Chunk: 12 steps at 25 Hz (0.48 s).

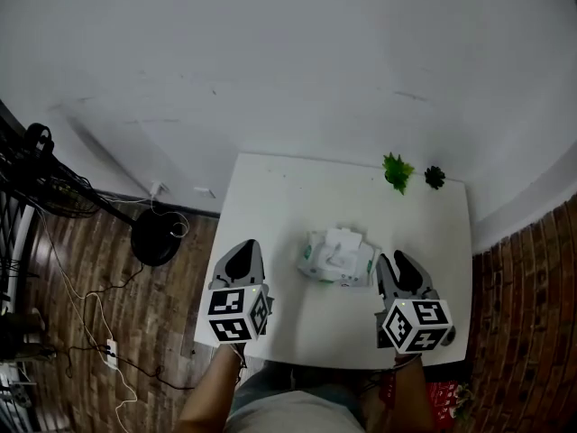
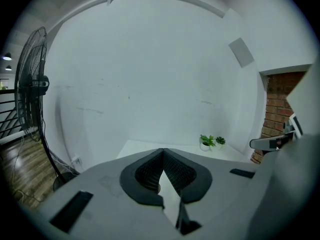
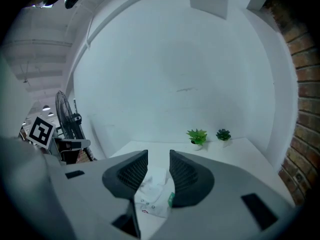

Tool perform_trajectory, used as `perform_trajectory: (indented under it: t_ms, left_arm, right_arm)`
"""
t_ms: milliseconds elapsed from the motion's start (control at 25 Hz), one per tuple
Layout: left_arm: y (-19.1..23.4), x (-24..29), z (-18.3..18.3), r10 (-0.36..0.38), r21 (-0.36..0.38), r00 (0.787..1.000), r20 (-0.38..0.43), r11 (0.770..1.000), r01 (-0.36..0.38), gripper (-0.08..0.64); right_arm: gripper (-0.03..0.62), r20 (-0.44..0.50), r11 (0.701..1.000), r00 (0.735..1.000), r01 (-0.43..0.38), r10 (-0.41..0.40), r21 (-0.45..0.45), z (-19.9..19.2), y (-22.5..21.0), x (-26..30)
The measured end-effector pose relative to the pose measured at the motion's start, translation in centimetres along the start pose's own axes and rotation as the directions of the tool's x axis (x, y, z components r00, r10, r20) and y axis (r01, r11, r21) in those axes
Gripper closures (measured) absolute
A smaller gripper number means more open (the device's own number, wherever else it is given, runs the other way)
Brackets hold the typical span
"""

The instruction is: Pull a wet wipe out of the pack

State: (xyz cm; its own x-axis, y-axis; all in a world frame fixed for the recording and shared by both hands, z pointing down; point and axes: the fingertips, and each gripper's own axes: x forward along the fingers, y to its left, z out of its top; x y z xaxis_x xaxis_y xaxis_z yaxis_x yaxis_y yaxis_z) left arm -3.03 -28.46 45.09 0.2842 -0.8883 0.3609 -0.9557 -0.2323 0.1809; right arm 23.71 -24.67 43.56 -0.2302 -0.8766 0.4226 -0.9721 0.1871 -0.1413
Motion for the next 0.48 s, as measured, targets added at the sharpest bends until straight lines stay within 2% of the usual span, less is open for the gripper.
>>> perform_trajectory:
  t_ms: [240, 480]
  left_arm:
    - [1.0, 0.0, -1.9, 0.041, -0.023, 0.999, -0.011, 0.999, -0.041, 0.560]
    - [2.0, -0.2, -4.0, 0.081, -0.028, 0.996, -0.035, 0.996, -0.082, 0.560]
  right_arm:
    - [0.459, -0.075, 0.993, 0.995, -0.073, 0.066, -0.097, -1.3, 0.3, 1.1]
    - [0.459, -0.152, 0.971, 0.980, -0.156, 0.129, -0.183, -3.1, 1.3, 2.4]
